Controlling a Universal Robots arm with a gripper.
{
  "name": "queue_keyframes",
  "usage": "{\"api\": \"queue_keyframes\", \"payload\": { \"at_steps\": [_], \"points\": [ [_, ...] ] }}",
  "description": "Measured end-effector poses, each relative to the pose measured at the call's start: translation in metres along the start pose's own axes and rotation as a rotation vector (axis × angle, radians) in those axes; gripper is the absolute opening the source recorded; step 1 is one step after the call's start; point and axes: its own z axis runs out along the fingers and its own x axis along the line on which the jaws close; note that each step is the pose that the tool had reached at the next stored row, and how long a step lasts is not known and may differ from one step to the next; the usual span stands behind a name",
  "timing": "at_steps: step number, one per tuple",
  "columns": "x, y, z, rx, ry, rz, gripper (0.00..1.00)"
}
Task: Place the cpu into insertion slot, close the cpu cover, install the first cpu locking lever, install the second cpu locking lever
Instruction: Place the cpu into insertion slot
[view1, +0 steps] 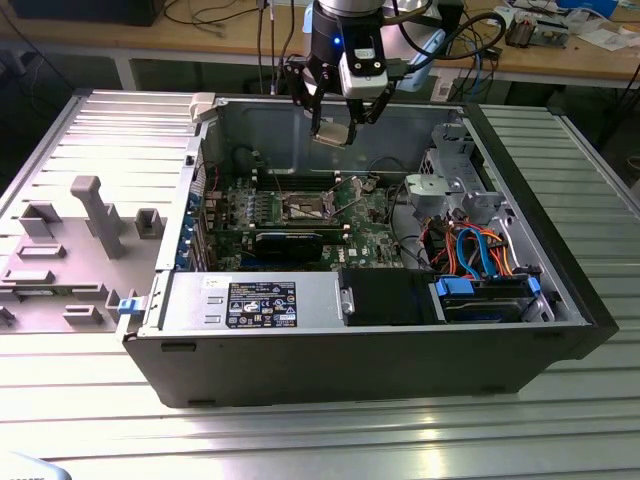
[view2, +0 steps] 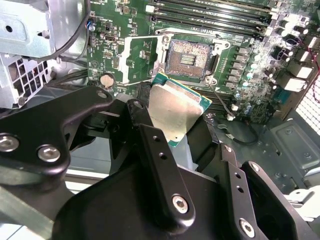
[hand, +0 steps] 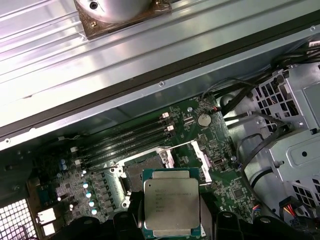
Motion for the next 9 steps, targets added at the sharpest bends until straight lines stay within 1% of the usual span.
{"api": "queue_keyframes", "payload": {
  "at_steps": [9],
  "points": [
    [0.0000, 0.0000, 0.0000, -0.0002, -0.0011, 0.012, 0.55]
  ]
}}
